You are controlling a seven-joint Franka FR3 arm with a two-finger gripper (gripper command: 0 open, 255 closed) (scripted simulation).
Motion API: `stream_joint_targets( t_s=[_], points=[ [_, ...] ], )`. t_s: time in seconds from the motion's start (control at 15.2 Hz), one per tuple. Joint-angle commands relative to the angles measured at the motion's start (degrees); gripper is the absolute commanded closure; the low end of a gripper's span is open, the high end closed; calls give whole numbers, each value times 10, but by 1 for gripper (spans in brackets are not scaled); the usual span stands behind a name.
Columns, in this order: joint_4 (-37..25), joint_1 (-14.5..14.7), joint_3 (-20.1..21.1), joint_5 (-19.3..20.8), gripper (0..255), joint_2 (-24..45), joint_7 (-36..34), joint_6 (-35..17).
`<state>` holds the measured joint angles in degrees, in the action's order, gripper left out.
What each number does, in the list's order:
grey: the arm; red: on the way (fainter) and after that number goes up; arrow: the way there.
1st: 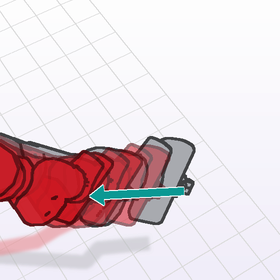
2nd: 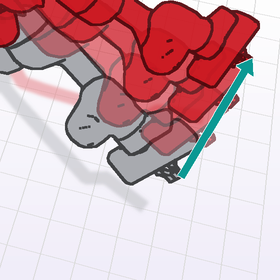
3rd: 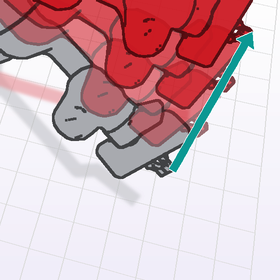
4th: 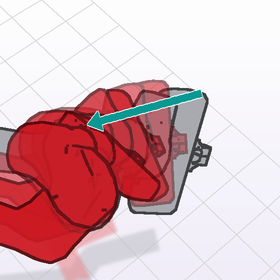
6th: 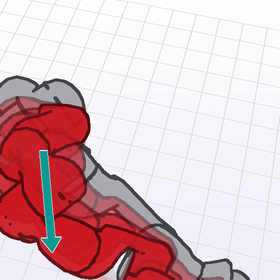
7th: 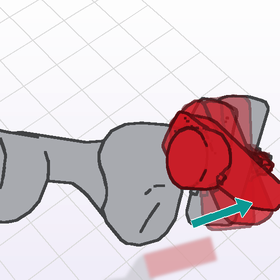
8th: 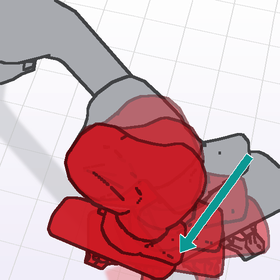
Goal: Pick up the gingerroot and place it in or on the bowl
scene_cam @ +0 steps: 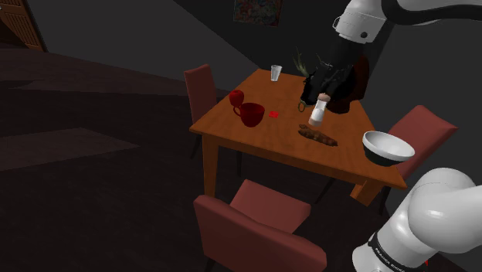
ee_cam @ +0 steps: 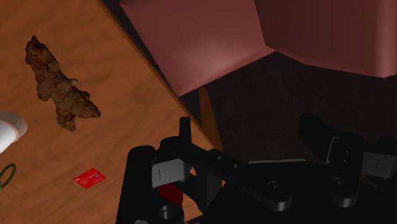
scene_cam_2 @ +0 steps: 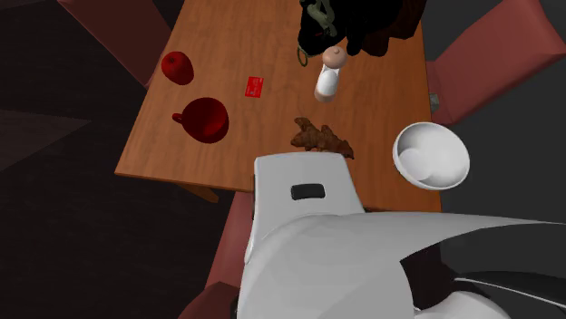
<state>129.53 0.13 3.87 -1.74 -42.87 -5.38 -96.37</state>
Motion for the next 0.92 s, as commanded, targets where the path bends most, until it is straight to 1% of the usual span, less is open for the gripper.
stream_joint_targets(
  t_s=[0.0, 0.46, 0.86],
  points=[
    [0, 0, 0, 0, 0, 0, 0, 0],
    [76, -16, -75, 40, 0, 6, 101, -65],
    [115, -34, -142, 77, 0, 43, 187, -129]
  ],
)
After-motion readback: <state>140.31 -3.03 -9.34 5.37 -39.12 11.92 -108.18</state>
